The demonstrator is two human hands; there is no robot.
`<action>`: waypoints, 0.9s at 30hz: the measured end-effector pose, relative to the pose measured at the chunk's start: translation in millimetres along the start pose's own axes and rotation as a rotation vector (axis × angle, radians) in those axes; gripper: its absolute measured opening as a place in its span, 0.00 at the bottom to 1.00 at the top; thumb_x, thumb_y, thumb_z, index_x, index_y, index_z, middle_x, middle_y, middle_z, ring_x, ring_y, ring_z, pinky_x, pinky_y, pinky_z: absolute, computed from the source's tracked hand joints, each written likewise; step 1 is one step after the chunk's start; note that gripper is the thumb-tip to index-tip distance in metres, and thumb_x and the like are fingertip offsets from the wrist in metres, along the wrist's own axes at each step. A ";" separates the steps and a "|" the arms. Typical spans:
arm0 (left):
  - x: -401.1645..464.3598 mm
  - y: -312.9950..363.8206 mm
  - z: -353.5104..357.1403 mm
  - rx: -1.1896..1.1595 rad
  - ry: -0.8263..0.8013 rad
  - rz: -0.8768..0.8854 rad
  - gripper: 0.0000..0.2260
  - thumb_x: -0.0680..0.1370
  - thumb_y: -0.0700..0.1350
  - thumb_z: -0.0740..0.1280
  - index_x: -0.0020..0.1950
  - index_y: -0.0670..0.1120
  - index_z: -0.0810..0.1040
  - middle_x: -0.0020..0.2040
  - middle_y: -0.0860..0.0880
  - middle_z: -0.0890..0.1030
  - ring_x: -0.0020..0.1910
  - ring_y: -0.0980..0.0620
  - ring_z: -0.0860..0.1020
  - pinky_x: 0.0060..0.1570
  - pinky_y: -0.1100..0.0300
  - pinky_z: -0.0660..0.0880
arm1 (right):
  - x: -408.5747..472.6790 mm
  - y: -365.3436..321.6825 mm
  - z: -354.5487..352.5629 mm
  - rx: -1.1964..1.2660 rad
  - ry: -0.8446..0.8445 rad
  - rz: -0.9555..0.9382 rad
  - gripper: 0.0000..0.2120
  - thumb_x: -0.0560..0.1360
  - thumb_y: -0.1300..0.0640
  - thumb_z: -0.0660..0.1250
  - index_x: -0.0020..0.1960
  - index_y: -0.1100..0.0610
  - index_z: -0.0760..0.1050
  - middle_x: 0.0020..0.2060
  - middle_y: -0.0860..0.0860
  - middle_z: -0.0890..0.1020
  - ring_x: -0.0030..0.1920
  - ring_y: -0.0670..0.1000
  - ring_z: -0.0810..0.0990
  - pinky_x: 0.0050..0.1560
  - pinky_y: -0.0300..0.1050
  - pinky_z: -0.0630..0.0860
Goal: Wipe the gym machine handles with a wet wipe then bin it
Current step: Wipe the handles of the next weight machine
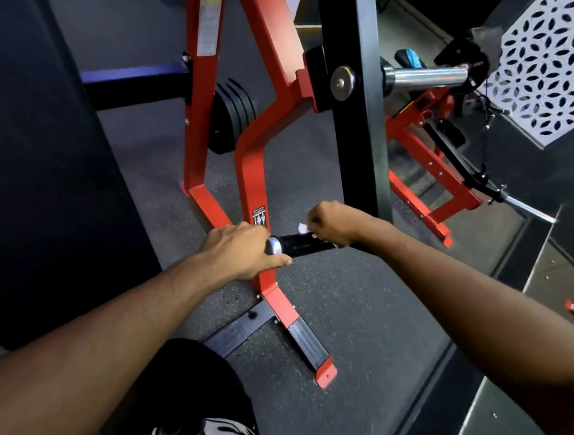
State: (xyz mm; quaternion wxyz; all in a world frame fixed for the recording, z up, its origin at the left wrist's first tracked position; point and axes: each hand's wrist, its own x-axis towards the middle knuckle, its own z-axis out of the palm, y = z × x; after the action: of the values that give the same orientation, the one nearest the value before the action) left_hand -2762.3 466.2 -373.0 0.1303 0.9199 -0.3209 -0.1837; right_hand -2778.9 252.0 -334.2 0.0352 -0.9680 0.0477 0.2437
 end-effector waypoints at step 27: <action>-29.2 24.3 -18.9 0.227 -0.065 0.016 0.26 0.83 0.67 0.53 0.66 0.49 0.74 0.63 0.46 0.81 0.64 0.44 0.79 0.54 0.54 0.72 | -20.4 -56.4 15.4 0.302 0.167 -0.124 0.11 0.78 0.58 0.62 0.39 0.56 0.78 0.39 0.55 0.84 0.42 0.56 0.81 0.42 0.49 0.75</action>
State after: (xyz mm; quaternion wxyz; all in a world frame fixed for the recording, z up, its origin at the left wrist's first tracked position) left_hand -2788.8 468.7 -339.9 0.0165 0.9198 -0.3509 -0.1748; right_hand -2797.9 311.0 -335.4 0.1911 -0.9697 0.0267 0.1498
